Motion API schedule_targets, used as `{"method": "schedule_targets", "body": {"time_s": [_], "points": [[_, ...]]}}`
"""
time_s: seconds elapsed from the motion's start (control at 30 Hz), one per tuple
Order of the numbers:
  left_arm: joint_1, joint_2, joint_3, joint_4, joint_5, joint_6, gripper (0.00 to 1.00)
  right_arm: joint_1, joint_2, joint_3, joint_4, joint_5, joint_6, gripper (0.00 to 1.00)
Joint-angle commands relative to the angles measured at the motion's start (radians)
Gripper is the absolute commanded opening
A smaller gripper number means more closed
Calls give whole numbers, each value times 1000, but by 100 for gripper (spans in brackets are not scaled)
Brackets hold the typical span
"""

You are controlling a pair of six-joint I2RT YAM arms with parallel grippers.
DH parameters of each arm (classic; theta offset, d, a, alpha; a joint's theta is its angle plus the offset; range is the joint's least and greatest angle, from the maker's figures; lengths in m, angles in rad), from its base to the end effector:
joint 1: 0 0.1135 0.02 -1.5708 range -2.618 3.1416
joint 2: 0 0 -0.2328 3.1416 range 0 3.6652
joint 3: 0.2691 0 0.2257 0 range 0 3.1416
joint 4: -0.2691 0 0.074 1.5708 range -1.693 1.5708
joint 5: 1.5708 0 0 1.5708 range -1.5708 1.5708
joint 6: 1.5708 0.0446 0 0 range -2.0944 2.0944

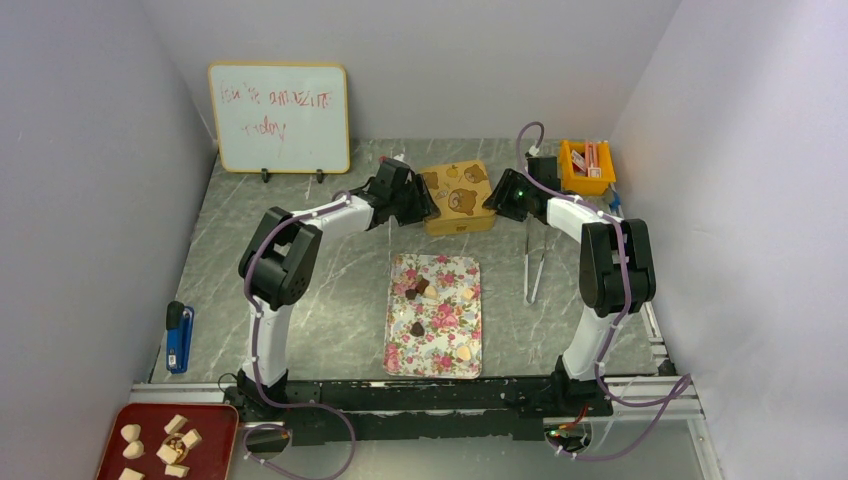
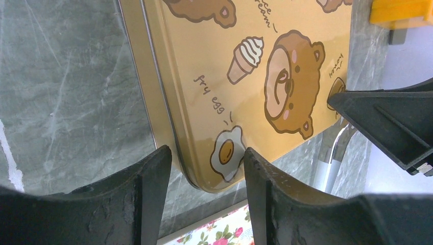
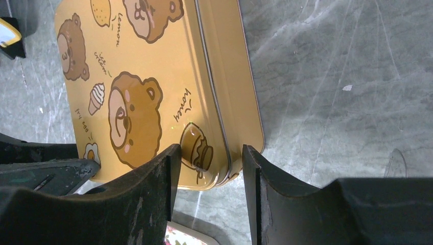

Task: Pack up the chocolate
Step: Close the box lid on the packing box.

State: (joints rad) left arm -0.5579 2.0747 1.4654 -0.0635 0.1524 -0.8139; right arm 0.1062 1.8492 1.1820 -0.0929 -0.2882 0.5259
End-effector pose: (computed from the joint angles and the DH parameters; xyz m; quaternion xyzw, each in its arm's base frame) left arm 0.3676 -0.2374 0.1685 -0.0819 0.8951 -0.3272 0.2915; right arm 0.3732 0.0525 0.1694 0.1341 0.9013 0.2467 0.3299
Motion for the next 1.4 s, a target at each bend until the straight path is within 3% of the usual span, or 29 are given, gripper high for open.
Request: {"method": "schedule_targets", "body": {"time_s": [0.0, 1.03, 1.37], "points": [[-8, 7, 7, 7, 2, -1, 59, 3, -36, -9, -50, 25, -16, 51], [-55, 40, -30, -19, 55, 16, 54, 37, -22, -45, -155, 72, -17, 48], [-66, 47, -54, -36, 70, 21, 52, 65, -6, -98, -152, 74, 0, 38]]}}
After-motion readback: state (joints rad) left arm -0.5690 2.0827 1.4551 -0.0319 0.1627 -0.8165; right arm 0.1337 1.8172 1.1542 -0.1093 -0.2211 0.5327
